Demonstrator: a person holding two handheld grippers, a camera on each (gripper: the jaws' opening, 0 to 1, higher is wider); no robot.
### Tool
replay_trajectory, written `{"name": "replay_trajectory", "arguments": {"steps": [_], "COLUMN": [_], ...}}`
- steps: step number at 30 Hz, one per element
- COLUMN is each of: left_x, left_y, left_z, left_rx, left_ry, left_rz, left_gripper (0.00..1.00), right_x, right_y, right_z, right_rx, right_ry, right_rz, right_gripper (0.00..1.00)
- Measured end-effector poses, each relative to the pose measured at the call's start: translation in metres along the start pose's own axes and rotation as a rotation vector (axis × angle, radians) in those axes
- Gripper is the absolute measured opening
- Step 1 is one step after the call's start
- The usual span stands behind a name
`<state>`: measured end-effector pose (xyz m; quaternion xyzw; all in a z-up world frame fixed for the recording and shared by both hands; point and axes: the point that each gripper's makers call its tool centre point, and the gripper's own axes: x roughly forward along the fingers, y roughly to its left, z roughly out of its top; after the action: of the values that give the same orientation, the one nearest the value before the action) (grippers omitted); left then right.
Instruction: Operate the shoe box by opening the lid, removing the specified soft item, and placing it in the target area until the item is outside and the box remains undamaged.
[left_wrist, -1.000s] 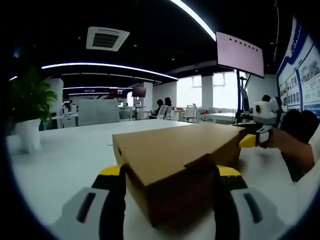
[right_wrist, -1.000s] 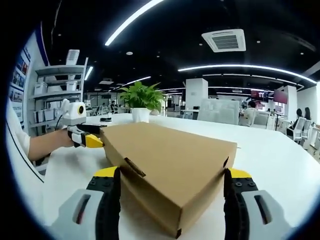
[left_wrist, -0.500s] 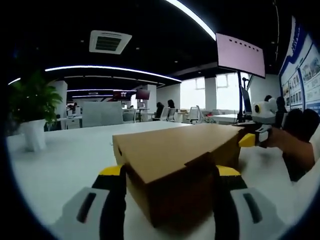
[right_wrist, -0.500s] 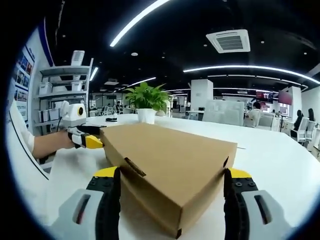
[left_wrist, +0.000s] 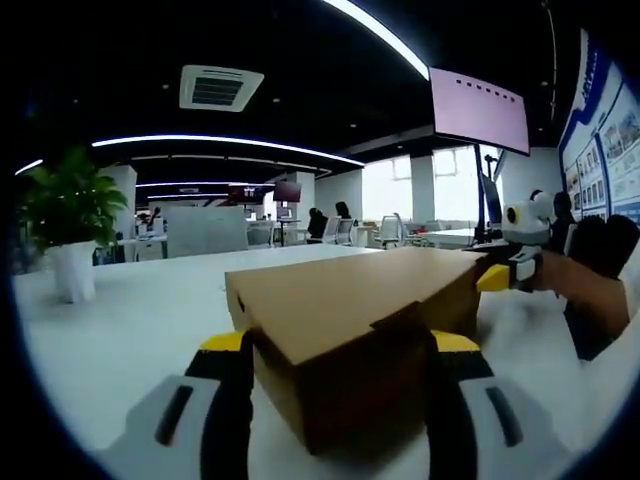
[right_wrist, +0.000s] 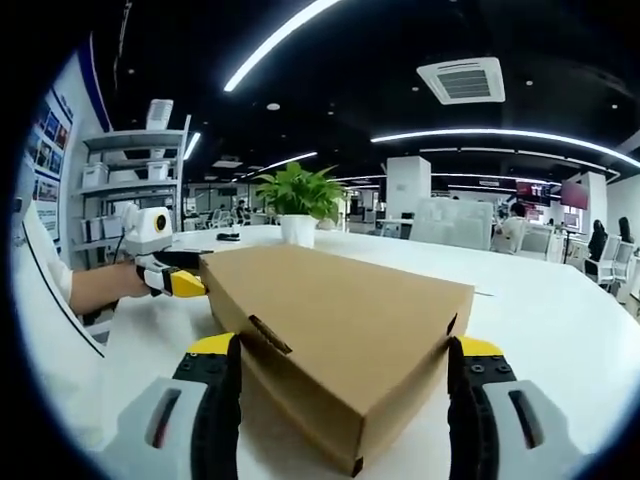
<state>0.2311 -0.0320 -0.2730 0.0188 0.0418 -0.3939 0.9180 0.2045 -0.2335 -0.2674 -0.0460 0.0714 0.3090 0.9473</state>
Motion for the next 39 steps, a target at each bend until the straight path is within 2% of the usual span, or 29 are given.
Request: {"name": "replay_trajectory", "arguments": {"steps": [16, 19, 24, 39], "left_x": [-0.010, -0.012, -0.015, -0.025], "left_y": [-0.012, -0.014, -0.017, -0.025], "left_z": [-0.002, -0.002, -0.001, -0.002], "left_rx": [0.013, 0.011, 0.012, 0.012], "left_ry": [0.015, 0.011, 0.014, 0.020], "left_rz": [0.000, 0.001, 0.000, 0.003], "left_gripper": [0.69, 0.69, 0.69, 0.69], "right_x": [-0.007, -0.009, -0.012, -0.019], "right_y": [0.007, 0.010, 0.013, 0.014], "right_z": [-0.001, -0.001, -0.002, -0.005], "right_rx": [-0.004, -0.003, -0.006, -0.004], "right_ry": [0.003, -0.013, 0.006, -0.018], "right_rz": [0.015, 0.014, 0.015, 0.016], "right_gripper": [0.87, 0.87, 0.87, 0.87]}}
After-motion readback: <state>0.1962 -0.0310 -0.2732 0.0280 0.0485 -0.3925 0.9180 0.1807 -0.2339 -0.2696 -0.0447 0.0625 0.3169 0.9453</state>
